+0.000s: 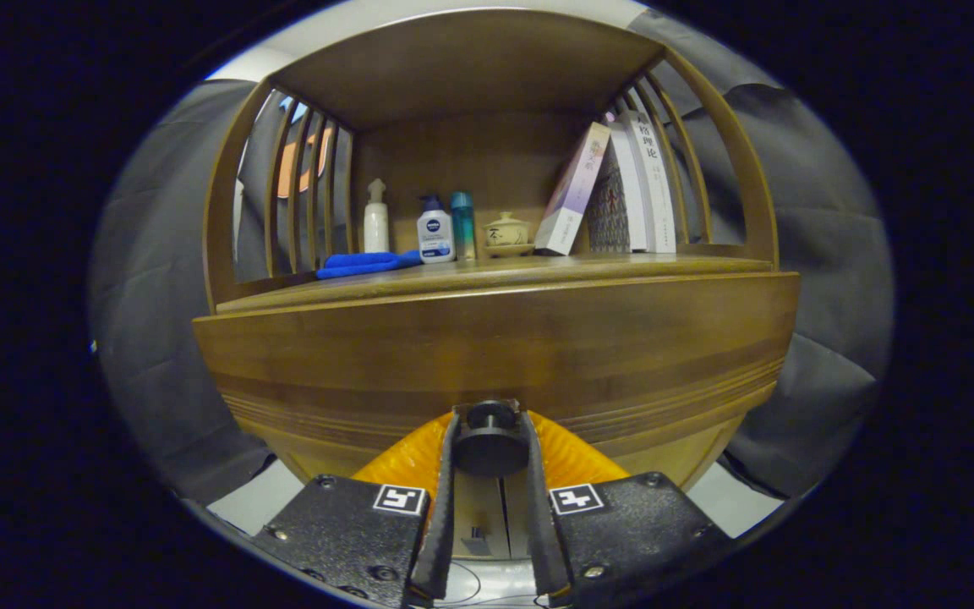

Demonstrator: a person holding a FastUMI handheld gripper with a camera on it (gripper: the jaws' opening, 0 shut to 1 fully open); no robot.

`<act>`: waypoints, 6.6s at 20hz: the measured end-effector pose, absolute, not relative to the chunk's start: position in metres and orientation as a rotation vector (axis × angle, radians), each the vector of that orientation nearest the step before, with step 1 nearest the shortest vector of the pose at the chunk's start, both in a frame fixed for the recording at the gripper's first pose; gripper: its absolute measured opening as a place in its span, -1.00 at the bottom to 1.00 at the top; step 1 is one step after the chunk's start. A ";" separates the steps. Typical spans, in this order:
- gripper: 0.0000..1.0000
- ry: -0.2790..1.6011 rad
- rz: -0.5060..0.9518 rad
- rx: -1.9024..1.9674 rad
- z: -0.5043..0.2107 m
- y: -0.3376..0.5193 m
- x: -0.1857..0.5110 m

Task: Pull open the drawer, take out the items inside it, and place them on the countertop above the cabinet.

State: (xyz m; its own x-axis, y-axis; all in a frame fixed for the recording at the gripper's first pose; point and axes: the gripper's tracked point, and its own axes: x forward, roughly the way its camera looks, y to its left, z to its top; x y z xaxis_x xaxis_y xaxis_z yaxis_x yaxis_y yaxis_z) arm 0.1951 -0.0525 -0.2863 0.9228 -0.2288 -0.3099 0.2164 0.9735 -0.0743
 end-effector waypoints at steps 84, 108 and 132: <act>0.13 1.375 -0.139 -0.081 -0.317 -0.029 0.162; -0.09 0.957 -0.142 -0.110 -0.127 -0.029 0.241; 0.19 0.882 -0.173 -0.035 -0.164 -0.044 0.338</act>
